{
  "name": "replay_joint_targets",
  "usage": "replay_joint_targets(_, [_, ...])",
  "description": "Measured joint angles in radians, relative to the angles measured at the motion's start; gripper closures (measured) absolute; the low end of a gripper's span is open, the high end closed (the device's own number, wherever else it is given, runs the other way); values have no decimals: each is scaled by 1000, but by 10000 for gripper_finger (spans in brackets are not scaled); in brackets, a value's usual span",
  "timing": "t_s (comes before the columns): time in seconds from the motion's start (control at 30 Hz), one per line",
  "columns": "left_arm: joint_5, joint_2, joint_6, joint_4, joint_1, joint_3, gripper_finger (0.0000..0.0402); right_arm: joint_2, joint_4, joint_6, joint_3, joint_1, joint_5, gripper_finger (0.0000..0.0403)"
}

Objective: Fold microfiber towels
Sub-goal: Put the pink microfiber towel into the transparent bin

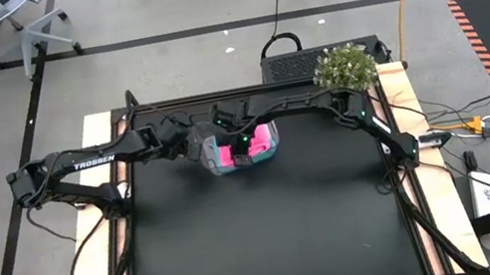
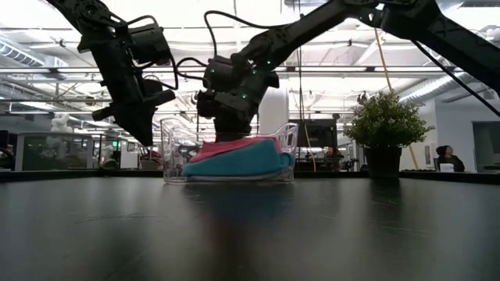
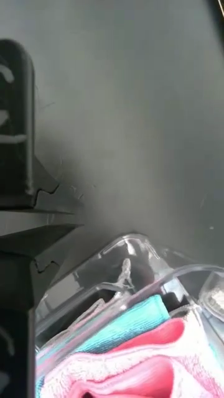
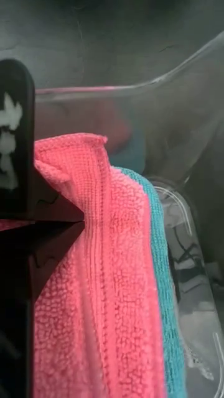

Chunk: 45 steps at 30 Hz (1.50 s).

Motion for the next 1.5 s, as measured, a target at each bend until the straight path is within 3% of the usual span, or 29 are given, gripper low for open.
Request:
replay_joint_targets(0.27, [1,0,1,2,0,0,366,-14,9,39,-31,-3,-21,403])
replay_joint_targets(0.57, [6,0,5,16,-1,1,366,-177,97,26,-29,-10,24,403])
replay_joint_targets(0.97, [15,0,5,3,-1,1,366,-62,139,-90,-31,-38,136,403])
replay_joint_targets(1.5, [14,0,6,2,-2,1,366,26,227,-93,-26,-68,146,403])
